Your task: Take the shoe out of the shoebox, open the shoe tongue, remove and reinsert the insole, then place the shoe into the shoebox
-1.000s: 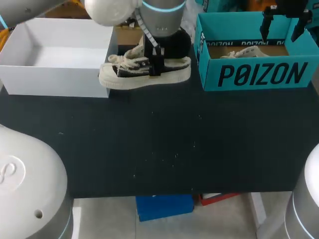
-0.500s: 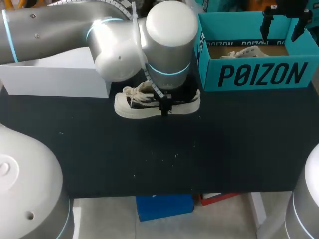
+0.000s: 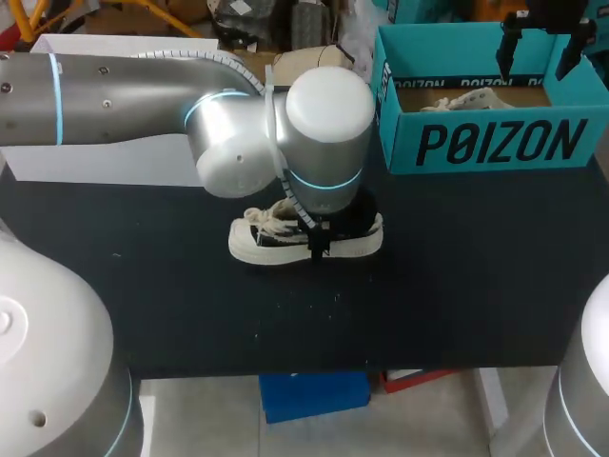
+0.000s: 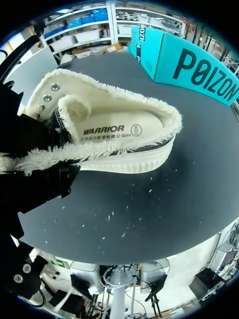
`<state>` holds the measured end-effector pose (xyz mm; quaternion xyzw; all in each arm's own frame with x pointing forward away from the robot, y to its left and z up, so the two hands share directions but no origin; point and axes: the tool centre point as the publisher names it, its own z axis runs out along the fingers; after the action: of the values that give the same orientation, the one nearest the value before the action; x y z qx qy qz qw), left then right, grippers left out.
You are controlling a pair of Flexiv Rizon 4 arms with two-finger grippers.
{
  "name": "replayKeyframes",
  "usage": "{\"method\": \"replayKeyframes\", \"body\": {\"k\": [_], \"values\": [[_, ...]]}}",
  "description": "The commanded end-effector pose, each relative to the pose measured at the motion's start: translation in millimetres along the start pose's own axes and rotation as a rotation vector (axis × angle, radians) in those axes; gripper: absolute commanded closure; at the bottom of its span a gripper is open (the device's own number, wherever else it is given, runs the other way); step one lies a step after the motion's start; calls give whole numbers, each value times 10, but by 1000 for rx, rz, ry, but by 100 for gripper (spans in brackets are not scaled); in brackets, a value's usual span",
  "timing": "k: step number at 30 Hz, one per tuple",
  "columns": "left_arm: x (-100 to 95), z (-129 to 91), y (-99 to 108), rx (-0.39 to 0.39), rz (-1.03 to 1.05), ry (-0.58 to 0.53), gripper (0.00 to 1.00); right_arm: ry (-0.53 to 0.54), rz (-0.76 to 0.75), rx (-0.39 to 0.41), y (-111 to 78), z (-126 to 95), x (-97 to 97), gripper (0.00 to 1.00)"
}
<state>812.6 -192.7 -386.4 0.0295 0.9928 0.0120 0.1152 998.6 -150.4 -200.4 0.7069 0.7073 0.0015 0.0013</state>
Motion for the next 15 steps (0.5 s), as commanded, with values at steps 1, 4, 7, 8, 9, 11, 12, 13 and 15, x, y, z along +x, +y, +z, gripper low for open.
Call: {"method": "replayKeyframes", "body": {"k": [1,4,7,8,9,11,12,13,15], "values": [[-21,108,-21,29,17,21,73,0,0,1,3,-2,1,0],[-13,-5,-35,84,43,41,38,0,0,1,3,-2,1,0],[-15,-261,-45,136,53,43,74,0,0,1,3,-2,1,0],[-19,-324,-43,144,49,38,73,0,0,1,3,-2,1,0],[-23,-431,-42,165,50,30,71,0,0,1,3,-2,1,0],[-34,-643,-29,208,44,26,68,0,0,1,3,-2,1,0],[-36,-746,-19,229,45,19,67,0,0,1,3,-2,1,0],[-40,-879,7,275,31,28,65,0,0,1,3,-2,1,0],[-37,-1039,64,310,28,24,65,0,0,1,3,-2,1,0]]}}
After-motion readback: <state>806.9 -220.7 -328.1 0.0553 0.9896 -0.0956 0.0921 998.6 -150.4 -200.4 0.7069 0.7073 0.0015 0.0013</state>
